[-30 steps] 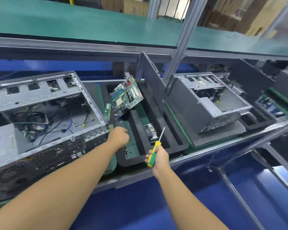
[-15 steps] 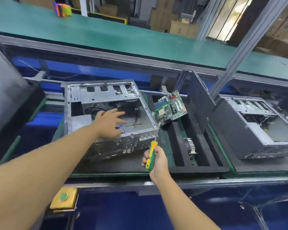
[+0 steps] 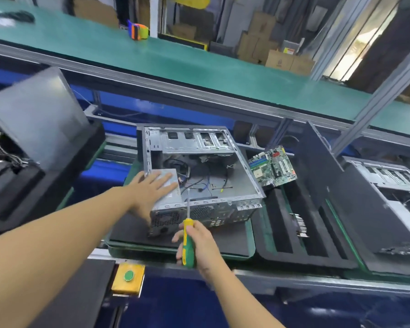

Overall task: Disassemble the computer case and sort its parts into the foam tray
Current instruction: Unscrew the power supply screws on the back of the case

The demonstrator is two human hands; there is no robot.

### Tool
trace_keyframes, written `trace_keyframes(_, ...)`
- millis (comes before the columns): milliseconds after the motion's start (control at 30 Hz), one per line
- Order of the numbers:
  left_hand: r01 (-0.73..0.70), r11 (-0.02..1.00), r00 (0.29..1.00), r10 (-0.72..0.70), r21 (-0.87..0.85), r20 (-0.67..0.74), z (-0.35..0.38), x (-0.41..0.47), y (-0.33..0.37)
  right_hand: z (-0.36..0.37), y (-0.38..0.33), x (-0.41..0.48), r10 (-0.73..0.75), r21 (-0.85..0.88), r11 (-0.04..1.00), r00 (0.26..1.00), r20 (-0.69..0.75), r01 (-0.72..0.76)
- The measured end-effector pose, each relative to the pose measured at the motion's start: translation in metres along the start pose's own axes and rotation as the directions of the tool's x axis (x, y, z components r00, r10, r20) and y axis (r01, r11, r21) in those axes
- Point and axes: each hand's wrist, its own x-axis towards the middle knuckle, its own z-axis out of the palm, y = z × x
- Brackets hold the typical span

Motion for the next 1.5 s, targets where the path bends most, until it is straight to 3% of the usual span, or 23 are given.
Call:
trace_keyframes(100,-0.025,0.999,0.999,0.025,0.02,-0.021,0.002,-0.002,-0.001,0.008,0.01,-0.01,0.019,-0.19,0.982,1.0,0.023,-0.014)
trace_keyframes(300,-0.022,1.0,1.0,0.022,-0.011,-0.003,0.005,0.002,-0.002,0.019,0.024,-0.025,0.043,-0.335,0.942,0.999,0.029,-0.031)
trace_keyframes(700,0.014,0.999,1.0,-0.013,-0.034,0.009,0.003,0.002,0.001,0.028,0.03,-0.024,0.043,-0.326,0.944,0.998,-0.035,-0.052)
trace_keyframes(900,0.007,0.999,1.0,-0.007,-0.043,0.004,0.004,0.003,0.0,0.037,0.024,-0.028,0.115,-0.252,0.96,0.993,-0.035,-0.12)
trace_keyframes(1100,-0.002,1.0,1.0,0.002,-0.014,-0.005,0.008,0.005,-0.003,0.053,0.017,-0.031,0.193,-0.286,0.94,0.981,0.005,-0.184)
trace_keyframes(1200,-0.004,1.0,1.0,0.004,-0.004,-0.009,0.01,0.007,-0.004,0.056,0.01,-0.033,0.293,-0.145,0.949,0.954,0.064,-0.282)
trace_keyframes(1267,-0.002,1.0,1.0,0.002,0.0,-0.012,0.01,0.007,-0.004,0.053,0.009,-0.033,0.225,-0.195,0.956,0.974,0.002,-0.221)
trace_keyframes(1367,0.002,1.0,1.0,-0.002,-0.004,-0.014,0.011,0.008,-0.004,0.041,0.017,-0.031,-0.013,-0.599,0.8,0.998,-0.057,-0.024)
trace_keyframes(1433,0.001,1.0,1.0,-0.001,-0.007,-0.017,0.012,0.008,-0.004,0.039,0.019,-0.03,-0.012,-0.61,0.792,0.998,-0.056,-0.025)
trace_keyframes(1500,-0.001,1.0,1.0,0.001,-0.01,-0.015,0.012,0.008,-0.004,0.043,0.019,-0.033,0.078,-0.397,0.912,0.995,-0.066,-0.098)
